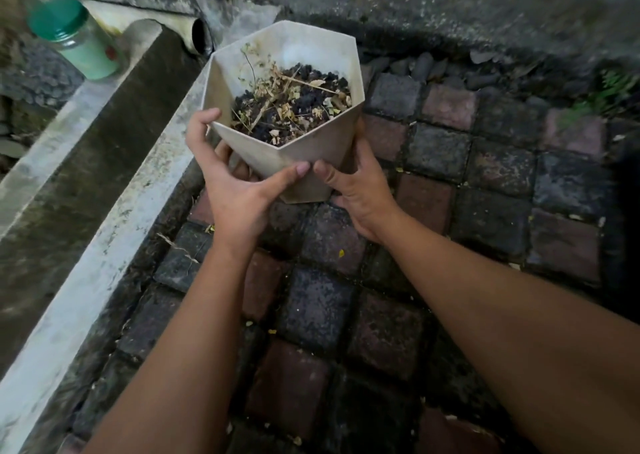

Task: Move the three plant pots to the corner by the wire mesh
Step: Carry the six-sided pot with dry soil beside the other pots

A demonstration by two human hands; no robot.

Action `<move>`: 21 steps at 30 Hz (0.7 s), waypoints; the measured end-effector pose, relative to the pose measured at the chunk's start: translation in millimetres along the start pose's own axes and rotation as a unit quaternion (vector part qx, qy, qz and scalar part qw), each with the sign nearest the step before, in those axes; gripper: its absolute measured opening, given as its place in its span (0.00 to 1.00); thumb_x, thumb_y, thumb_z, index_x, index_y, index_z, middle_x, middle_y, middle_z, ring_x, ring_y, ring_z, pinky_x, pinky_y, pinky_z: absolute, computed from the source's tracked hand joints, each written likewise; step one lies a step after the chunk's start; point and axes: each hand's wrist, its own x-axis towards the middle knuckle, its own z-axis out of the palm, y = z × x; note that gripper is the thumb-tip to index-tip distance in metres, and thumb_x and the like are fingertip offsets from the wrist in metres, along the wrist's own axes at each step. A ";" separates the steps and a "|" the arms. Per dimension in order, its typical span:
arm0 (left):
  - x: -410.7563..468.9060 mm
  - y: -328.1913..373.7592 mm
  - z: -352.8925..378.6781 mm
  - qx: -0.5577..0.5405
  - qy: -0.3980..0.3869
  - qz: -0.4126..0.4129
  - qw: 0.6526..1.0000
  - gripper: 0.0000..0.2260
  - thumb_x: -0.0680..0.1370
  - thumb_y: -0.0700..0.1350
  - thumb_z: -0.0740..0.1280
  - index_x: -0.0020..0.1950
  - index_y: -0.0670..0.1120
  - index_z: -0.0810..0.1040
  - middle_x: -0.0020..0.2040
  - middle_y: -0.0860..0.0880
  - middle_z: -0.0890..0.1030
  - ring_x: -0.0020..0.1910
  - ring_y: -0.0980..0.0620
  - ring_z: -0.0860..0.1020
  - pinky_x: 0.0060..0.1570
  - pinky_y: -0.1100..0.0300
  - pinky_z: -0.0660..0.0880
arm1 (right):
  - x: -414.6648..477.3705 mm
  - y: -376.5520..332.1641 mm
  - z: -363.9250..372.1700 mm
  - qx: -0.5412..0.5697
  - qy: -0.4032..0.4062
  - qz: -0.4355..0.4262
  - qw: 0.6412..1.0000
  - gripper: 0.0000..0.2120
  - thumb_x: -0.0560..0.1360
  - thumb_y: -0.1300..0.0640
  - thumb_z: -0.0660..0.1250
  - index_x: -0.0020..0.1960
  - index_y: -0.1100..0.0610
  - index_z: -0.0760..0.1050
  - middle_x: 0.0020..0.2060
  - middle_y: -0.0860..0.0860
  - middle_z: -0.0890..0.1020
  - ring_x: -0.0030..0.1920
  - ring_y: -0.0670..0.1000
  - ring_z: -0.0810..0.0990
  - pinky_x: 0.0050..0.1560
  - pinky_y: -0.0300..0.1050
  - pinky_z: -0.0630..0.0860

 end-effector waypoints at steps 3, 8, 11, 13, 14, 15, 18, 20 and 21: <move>-4.7 6.3 -0.9 -0.006 -0.011 0.007 1.000 0.45 0.67 0.34 0.84 0.72 0.46 0.57 0.64 0.53 0.74 0.60 0.62 0.81 0.59 0.26 0.79 | -10.0 -10.5 12.4 0.037 0.022 -0.013 0.999 0.66 0.55 0.40 0.84 0.85 0.51 0.54 0.78 0.56 0.72 0.76 0.58 0.74 0.71 0.70 0.75; 8.7 34.4 -1.7 -0.009 -0.059 0.041 0.997 0.48 0.70 0.32 0.81 0.80 0.43 0.54 0.84 0.39 0.63 0.79 0.40 0.73 0.73 0.32 0.75 | -17.3 -26.5 21.3 0.112 0.058 -0.046 0.991 0.69 0.51 0.36 0.84 0.84 0.52 0.57 0.68 0.49 0.81 0.75 0.61 0.75 0.68 0.76 0.75; 29.9 51.1 -2.1 -0.023 -0.121 0.092 0.988 0.56 0.72 0.35 0.81 0.84 0.40 0.41 0.82 0.28 0.61 0.78 0.30 0.70 0.73 0.28 0.73 | -18.6 -43.0 25.8 0.145 0.074 -0.070 0.984 0.68 0.50 0.36 0.84 0.84 0.50 0.59 0.64 0.43 0.81 0.74 0.59 0.76 0.62 0.79 0.77; 39.9 65.1 1.8 -0.035 -0.145 0.122 0.981 0.58 0.75 0.39 0.80 0.84 0.36 0.34 0.78 0.26 0.66 0.76 0.26 0.70 0.72 0.26 0.71 | -18.0 -59.7 28.8 0.162 0.074 -0.086 0.980 0.70 0.48 0.33 0.85 0.84 0.49 0.59 0.71 0.48 0.79 0.75 0.61 0.75 0.60 0.80 0.76; 42.6 70.9 4.0 -0.041 -0.145 0.136 0.979 0.58 0.76 0.40 0.79 0.83 0.34 0.32 0.77 0.25 0.67 0.76 0.24 0.70 0.72 0.25 0.70 | -17.0 -68.9 29.4 0.169 0.071 -0.099 0.978 0.70 0.48 0.33 0.85 0.83 0.49 0.60 0.74 0.51 0.76 0.75 0.63 0.74 0.60 0.81 0.76; 44.8 76.1 6.0 -0.046 -0.140 0.149 0.978 0.57 0.77 0.40 0.78 0.82 0.34 0.31 0.76 0.25 0.68 0.76 0.22 0.69 0.72 0.23 0.69 | -15.9 -78.7 29.2 0.173 0.065 -0.115 0.976 0.69 0.49 0.34 0.85 0.84 0.50 0.60 0.75 0.53 0.75 0.76 0.64 0.73 0.60 0.81 0.76; 53.7 89.8 11.8 -0.056 -0.125 0.197 0.971 0.52 0.80 0.34 0.73 0.82 0.36 0.30 0.76 0.32 0.71 0.76 0.24 0.69 0.72 0.22 0.68 | -11.4 -109.8 25.1 0.174 0.046 -0.167 0.969 0.67 0.53 0.36 0.84 0.85 0.53 0.57 0.78 0.56 0.71 0.77 0.63 0.71 0.62 0.80 0.75; 59.3 99.0 17.8 -0.065 -0.110 0.217 0.968 0.51 0.81 0.33 0.72 0.82 0.33 0.30 0.73 0.42 0.76 0.75 0.29 0.72 0.71 0.23 0.69 | -9.8 -128.7 21.8 0.160 0.033 -0.191 0.968 0.66 0.56 0.38 0.84 0.85 0.53 0.56 0.80 0.55 0.69 0.78 0.60 0.71 0.66 0.78 0.74; 62.2 104.0 22.1 -0.069 -0.101 0.217 0.968 0.51 0.81 0.33 0.73 0.82 0.33 0.30 0.73 0.40 0.76 0.75 0.28 0.72 0.71 0.23 0.70 | -9.0 -136.3 20.0 0.147 0.027 -0.199 0.969 0.64 0.57 0.38 0.83 0.85 0.52 0.56 0.79 0.53 0.71 0.77 0.58 0.72 0.67 0.77 0.74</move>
